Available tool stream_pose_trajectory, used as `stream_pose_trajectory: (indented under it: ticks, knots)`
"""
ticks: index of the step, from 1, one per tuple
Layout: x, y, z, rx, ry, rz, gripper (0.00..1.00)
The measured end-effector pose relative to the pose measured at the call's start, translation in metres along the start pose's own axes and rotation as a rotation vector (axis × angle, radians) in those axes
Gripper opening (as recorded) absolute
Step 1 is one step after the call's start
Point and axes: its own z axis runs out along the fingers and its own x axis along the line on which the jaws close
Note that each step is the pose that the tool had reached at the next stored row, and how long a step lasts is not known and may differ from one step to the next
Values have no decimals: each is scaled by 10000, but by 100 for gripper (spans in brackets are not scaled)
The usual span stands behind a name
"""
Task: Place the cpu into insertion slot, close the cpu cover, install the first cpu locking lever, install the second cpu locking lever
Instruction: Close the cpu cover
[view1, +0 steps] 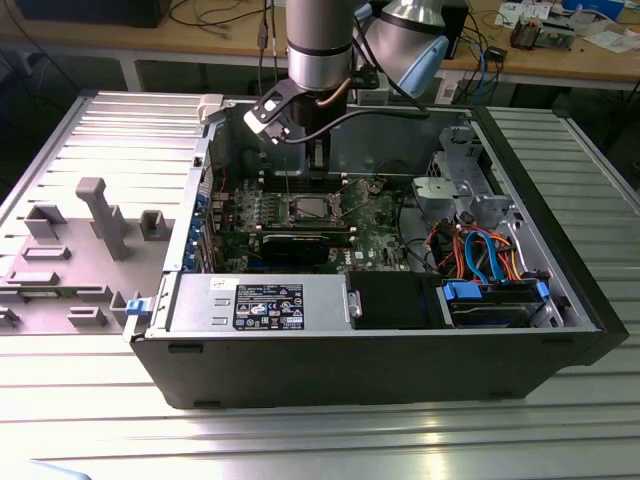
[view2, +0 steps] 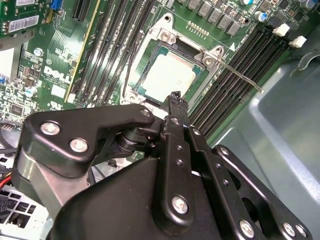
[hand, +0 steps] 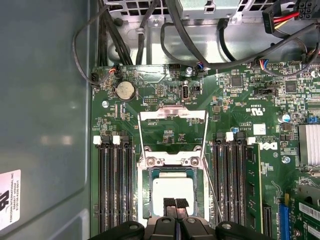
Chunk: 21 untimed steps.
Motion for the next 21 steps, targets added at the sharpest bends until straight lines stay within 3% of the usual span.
stream_pose_trajectory:
  ticks: [16, 21]
  knots:
    - [1, 44, 2, 0, 1, 0, 11]
    - [3, 47, -51, -2, 4, 0, 11]
